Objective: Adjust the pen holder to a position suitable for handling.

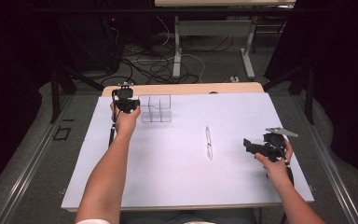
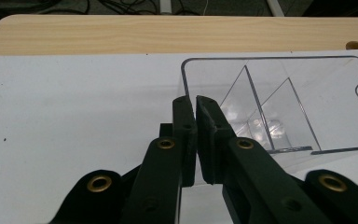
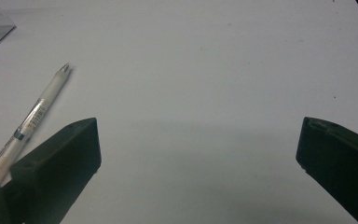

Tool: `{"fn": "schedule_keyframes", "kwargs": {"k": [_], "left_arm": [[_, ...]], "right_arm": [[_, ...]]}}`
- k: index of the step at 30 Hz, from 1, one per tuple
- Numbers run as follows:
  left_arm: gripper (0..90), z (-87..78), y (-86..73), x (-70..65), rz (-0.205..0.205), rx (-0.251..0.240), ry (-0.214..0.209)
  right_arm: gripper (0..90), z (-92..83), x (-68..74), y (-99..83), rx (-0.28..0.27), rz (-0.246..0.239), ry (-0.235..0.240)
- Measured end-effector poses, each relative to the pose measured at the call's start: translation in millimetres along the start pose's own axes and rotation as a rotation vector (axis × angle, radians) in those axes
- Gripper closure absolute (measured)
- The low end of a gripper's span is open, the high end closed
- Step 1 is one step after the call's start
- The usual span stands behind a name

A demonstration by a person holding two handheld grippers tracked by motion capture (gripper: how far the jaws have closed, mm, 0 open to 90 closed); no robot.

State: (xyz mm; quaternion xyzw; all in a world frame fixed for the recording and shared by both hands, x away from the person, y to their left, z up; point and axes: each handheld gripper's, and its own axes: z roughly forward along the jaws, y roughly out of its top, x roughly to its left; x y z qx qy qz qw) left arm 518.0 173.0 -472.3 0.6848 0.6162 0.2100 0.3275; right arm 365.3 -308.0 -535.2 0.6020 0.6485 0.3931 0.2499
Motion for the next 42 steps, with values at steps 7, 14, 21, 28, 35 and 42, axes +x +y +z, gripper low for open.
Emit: {"fn": "schedule_keyframes", "kwargs": {"k": [7, 14, 21, 28, 35, 42], "left_arm": [[87.7, -1.8, -0.1, -0.1, -0.021, 0.009, -0.003], [87.7, -2.1, -0.6, -3.9, -0.015, 0.014, -0.018], [87.6, -2.4, -2.3, -11.6, -0.007, 0.012, -0.035], [87.6, -2.9, -4.4, -21.3, -0.003, 0.013, -0.046], [87.5, -2.8, -6.7, -33.7, 0.000, 0.014, -0.072], [87.5, -3.1, -9.6, -43.2, -0.001, 0.008, -0.081]], "right_arm": [[0.0, 0.9, 0.8, 0.2, 0.000, -0.001, 0.004], [0.0, 2.3, 2.4, 0.5, 0.005, -0.003, 0.007], [0.0, 2.7, 2.4, 0.0, 0.006, -0.005, 0.008], [0.0, 2.0, 2.2, 0.3, 0.005, -0.007, 0.006], [0.0, 2.6, 2.7, 0.3, 0.005, -0.006, 0.008], [0.0, 3.0, 3.0, 0.4, 0.005, -0.004, 0.008]]}}
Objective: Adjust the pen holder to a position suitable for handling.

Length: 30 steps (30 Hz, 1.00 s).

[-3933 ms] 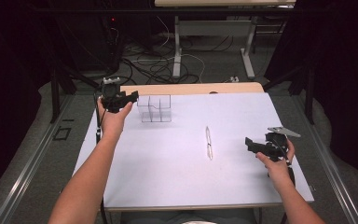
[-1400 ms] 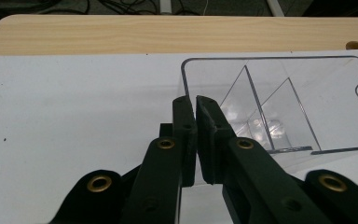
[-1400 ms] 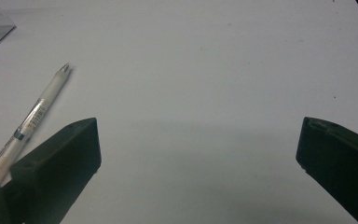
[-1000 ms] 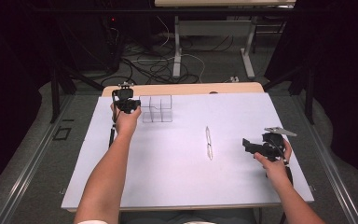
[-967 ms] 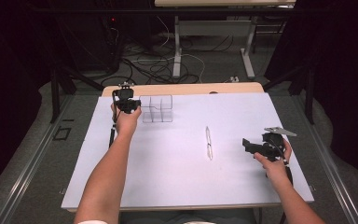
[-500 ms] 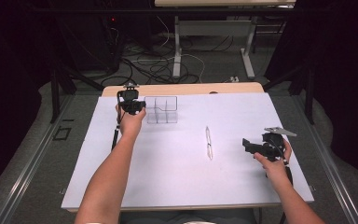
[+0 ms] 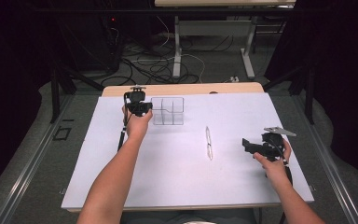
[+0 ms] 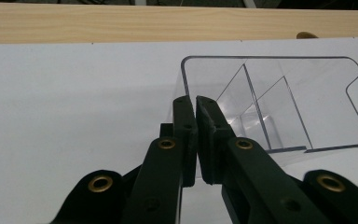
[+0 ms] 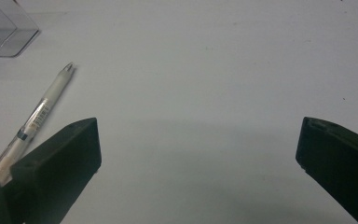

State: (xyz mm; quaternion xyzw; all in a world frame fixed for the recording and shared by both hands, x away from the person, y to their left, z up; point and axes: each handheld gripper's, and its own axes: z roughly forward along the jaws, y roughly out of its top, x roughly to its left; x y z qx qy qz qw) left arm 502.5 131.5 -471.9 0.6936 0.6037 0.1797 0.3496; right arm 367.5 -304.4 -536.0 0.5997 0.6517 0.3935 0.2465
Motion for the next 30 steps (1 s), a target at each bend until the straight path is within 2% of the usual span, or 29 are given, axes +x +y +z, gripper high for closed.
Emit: {"fn": "schedule_keyframes", "kwargs": {"k": [4, 16, 20, 30], "left_arm": [[87.1, -1.2, -1.1, -3.5, 0.000, 0.012, -0.011], [86.2, 0.3, -5.3, -23.0, 0.009, 0.024, -0.091], [86.0, 0.0, -7.3, -31.1, 0.003, 0.029, -0.104], [85.6, -0.6, -9.3, -38.5, -0.018, 0.036, -0.133]], "right_arm": [[0.0, 0.2, 0.1, -0.1, 0.000, -0.003, 0.000], [0.0, 0.7, 0.7, -0.4, 0.004, 0.001, 0.002], [0.0, 0.5, 0.2, -0.5, 0.003, -0.002, 0.002], [0.0, 0.5, 0.8, -0.3, 0.003, -0.002, 0.003]]}}
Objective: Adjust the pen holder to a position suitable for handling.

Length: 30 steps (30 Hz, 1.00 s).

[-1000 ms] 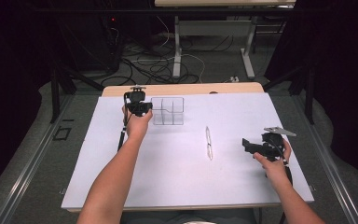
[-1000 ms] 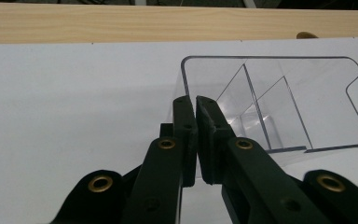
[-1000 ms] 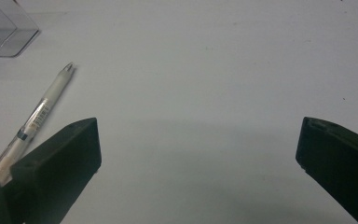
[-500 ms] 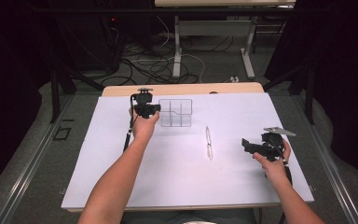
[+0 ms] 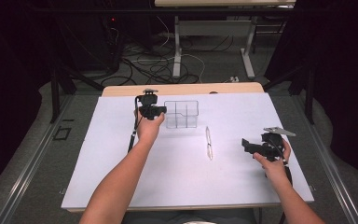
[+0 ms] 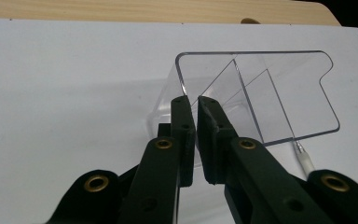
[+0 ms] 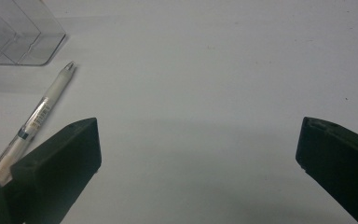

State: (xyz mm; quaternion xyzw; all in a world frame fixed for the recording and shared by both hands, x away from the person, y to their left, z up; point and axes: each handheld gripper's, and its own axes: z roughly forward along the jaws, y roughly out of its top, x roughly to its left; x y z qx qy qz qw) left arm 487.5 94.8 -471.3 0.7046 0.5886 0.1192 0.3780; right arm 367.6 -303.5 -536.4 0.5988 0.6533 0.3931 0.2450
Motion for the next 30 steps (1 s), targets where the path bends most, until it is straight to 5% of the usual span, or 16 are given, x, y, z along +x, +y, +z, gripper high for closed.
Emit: {"fn": "schedule_keyframes", "kwargs": {"k": [23, 30], "left_arm": [[82.2, 2.8, -1.9, -6.9, 0.007, 0.000, -0.044], [72.8, -4.0, -1.2, -3.2, 0.016, -0.016, -0.043]], "right_arm": [[0.0, -0.2, 0.6, -0.4, 0.000, -0.002, 0.003], [0.0, -1.4, -1.3, -0.8, -0.002, -0.002, 0.001]]}}
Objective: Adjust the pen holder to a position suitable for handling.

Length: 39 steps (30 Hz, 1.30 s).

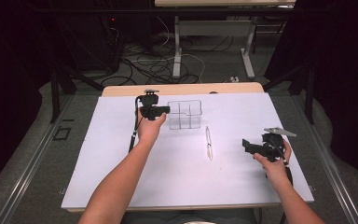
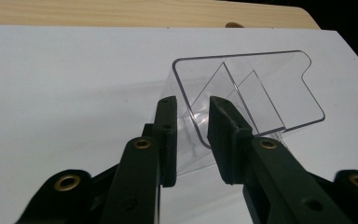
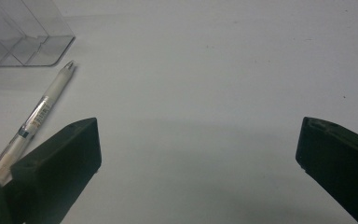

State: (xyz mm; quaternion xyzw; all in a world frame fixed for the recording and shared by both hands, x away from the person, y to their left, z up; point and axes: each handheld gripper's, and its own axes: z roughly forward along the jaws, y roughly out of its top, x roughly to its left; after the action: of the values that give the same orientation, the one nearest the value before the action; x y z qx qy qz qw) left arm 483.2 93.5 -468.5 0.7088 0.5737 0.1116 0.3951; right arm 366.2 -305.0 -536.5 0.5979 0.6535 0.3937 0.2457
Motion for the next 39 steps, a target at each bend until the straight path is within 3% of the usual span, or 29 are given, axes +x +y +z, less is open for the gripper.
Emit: {"fn": "schedule_keyframes", "kwargs": {"k": [12, 22, 29, 39], "left_arm": [[60.0, -18.2, -5.1, 16.4, -0.016, -0.045, 0.008], [49.0, -27.6, -14.1, 26.8, -0.027, -0.077, -0.014], [40.7, -34.1, -22.6, 25.7, 0.022, -0.086, -0.021], [34.3, -48.5, -43.0, 23.5, 0.164, -0.104, -0.014]], "right_arm": [[0.0, 0.3, 1.1, 0.1, -0.002, 0.001, 0.000], [0.0, 0.4, 1.5, -0.3, 0.003, -0.002, 0.001], [0.0, 0.3, 2.4, -0.6, 0.004, 0.000, 0.001], [0.0, 0.5, 3.0, -1.0, 0.006, 0.001, 0.001]]}}
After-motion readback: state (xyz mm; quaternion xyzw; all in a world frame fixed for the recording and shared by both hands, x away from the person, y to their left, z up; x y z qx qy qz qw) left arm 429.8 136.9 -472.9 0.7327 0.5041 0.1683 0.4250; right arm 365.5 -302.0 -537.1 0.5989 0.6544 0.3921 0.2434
